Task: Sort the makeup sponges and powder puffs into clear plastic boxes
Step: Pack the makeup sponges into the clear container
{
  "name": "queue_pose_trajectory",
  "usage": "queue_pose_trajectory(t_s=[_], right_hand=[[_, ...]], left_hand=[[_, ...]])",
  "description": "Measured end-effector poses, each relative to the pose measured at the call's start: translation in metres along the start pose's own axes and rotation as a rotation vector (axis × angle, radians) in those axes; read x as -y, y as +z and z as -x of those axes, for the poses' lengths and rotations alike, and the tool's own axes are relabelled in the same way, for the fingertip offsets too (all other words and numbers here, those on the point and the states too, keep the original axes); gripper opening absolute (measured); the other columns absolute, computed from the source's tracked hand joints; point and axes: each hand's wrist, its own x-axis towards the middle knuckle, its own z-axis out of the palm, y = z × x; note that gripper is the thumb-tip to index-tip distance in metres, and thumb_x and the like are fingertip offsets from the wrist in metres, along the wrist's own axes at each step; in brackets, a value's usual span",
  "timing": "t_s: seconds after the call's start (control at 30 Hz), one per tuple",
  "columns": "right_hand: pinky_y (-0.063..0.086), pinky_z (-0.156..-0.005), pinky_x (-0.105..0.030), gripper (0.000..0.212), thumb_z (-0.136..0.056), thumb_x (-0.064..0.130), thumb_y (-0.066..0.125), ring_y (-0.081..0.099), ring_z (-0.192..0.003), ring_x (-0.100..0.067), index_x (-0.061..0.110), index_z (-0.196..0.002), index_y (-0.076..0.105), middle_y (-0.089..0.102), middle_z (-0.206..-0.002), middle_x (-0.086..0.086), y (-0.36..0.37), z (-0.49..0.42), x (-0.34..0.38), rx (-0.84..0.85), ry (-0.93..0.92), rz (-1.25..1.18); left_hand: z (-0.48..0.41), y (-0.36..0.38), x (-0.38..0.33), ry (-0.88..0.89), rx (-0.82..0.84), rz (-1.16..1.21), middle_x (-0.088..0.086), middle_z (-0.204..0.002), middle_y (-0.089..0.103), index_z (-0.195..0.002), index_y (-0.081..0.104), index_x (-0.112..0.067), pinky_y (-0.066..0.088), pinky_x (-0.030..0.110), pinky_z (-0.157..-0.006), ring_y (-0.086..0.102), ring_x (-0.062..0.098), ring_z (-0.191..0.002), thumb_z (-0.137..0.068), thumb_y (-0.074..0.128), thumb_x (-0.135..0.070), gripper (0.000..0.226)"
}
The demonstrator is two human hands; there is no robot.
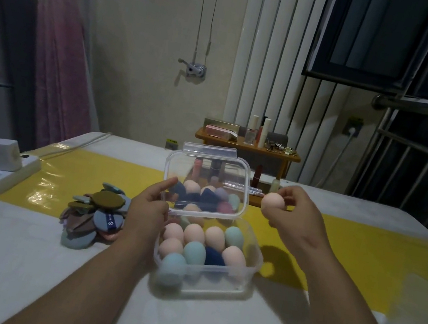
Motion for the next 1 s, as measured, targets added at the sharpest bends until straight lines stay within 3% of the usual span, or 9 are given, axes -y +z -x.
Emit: queue_pose_trajectory(t_s=[0.13,0.23,0.33,0.43,0.6,0.73,0.9,1.0], right_hand=[[0.052,-0.054,-0.027,0.013,-0.087,0.020,0.066,0.067,-0.066,-0.016,0.024,-0.098,0.060,0.068,-0.090,-0.003,0.003,0.016,0.026,0.334,-0.049,-0.204],[0.046,-0.050,-0.015,0.010,-0.090,0.033,0.059,0.061,-0.059,-0.004,0.030,-0.091,0.068,0.068,-0.080,0.016,0.016,0.028,0.038,0.542,-0.158,-0.035],[0.042,-0.055,-0.019,0.024,-0.090,0.047,0.053,0.054,-0.064,-0.003,0.039,-0.069,0.065,0.059,-0.068,0.013,0.032,0.037,0.044,0.659,-0.228,0.162],[0.037,-0.059,-0.024,0.040,-0.095,0.042,0.049,0.050,-0.068,-0.004,0.053,-0.058,0.058,0.054,-0.071,0.013,0.040,0.041,0.044,0.748,-0.214,0.264],[0.039,-0.060,-0.025,0.028,-0.094,0.042,0.052,0.051,-0.070,-0.003,0.039,-0.067,0.057,0.055,-0.072,0.015,0.041,0.039,0.044,0.825,-0.185,0.295],[0.040,-0.061,-0.023,0.017,-0.090,0.048,0.063,0.055,-0.077,-0.004,0.040,-0.077,0.054,0.058,-0.083,0.015,0.045,0.040,0.040,0.816,-0.174,0.334],[0.046,-0.066,-0.026,0.022,-0.082,0.047,0.074,0.056,-0.082,-0.009,0.032,-0.082,0.059,0.062,-0.089,0.011,0.049,0.039,0.040,0.804,-0.162,0.350],[0.048,-0.069,-0.026,0.021,-0.082,0.051,0.073,0.058,-0.084,-0.009,0.033,-0.083,0.062,0.062,-0.089,0.011,0.047,0.039,0.041,0.821,-0.154,0.376]], left_hand=[[0.003,0.001,0.000,0.007,0.001,0.007,0.010,-0.122,0.063,-0.105,0.076,-0.037,0.059,0.034,-0.064,0.068,0.033,-0.101,-0.079,0.034,0.014,0.071],[0.004,0.001,-0.002,0.010,-0.006,0.003,0.010,-0.118,0.065,-0.105,0.076,-0.036,0.059,0.035,-0.064,0.070,0.032,-0.094,-0.076,0.034,0.015,0.072],[0.006,0.001,-0.002,0.015,-0.006,0.003,0.008,-0.112,0.067,-0.104,0.076,-0.035,0.059,0.034,-0.062,0.074,0.024,-0.080,-0.076,0.034,0.016,0.072],[0.007,0.003,-0.003,0.022,-0.015,-0.011,0.007,-0.113,0.067,-0.105,0.076,-0.035,0.062,0.038,-0.066,0.073,0.025,-0.085,-0.075,0.034,0.016,0.073],[0.008,0.004,-0.005,0.018,-0.022,-0.039,0.007,-0.119,0.064,-0.103,0.075,-0.040,0.060,0.033,-0.064,0.068,0.029,-0.097,-0.077,0.034,0.015,0.073],[0.010,0.005,-0.006,0.014,-0.028,-0.058,0.005,-0.120,0.063,-0.105,0.075,-0.041,0.058,0.028,-0.059,0.067,0.026,-0.096,-0.079,0.033,0.014,0.073],[0.013,0.006,-0.008,0.033,-0.024,-0.057,0.006,-0.115,0.065,-0.105,0.075,-0.037,0.055,0.024,-0.052,0.071,0.016,-0.079,-0.076,0.033,0.016,0.073],[0.012,0.006,-0.008,0.034,-0.020,-0.062,0.008,-0.120,0.064,-0.108,0.074,-0.036,0.057,0.025,-0.056,0.069,0.022,-0.090,-0.078,0.033,0.016,0.073]])
